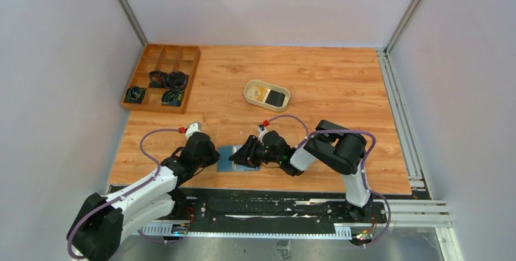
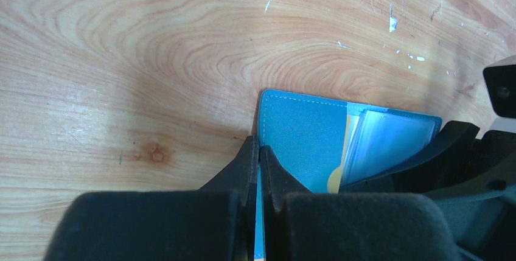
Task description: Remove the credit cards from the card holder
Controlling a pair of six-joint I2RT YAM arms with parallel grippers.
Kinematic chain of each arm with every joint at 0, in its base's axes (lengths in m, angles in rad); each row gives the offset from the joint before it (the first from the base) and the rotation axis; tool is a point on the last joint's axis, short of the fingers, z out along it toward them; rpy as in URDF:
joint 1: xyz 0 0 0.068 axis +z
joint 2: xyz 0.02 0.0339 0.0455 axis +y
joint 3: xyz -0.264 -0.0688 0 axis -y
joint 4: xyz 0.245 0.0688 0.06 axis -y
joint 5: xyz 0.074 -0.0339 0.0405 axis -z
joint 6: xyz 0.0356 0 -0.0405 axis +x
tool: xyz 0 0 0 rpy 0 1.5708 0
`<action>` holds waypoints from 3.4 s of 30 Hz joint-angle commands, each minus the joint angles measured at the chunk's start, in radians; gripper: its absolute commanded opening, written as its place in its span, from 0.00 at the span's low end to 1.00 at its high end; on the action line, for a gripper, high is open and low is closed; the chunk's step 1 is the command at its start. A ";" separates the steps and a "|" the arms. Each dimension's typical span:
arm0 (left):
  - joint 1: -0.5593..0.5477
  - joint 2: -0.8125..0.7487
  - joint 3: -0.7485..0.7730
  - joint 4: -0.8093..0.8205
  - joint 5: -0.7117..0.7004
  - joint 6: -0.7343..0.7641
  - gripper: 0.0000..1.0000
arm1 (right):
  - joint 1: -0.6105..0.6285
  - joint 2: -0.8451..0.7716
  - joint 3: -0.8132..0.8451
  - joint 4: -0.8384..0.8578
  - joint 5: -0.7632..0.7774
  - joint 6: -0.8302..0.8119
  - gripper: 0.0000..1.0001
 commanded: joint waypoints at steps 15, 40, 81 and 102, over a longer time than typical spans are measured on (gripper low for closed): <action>-0.001 0.020 -0.030 -0.100 -0.013 0.016 0.00 | -0.026 0.088 -0.004 -0.129 0.083 -0.068 0.40; -0.001 0.020 -0.030 -0.097 -0.013 0.016 0.00 | -0.074 0.063 -0.114 -0.060 0.094 -0.065 0.00; -0.001 -0.229 -0.303 0.351 0.332 -0.217 0.62 | -0.139 0.181 -0.170 0.400 -0.090 -0.006 0.00; 0.004 -0.292 -0.299 0.293 0.275 -0.260 0.00 | -0.202 0.158 -0.252 0.433 -0.133 -0.038 0.00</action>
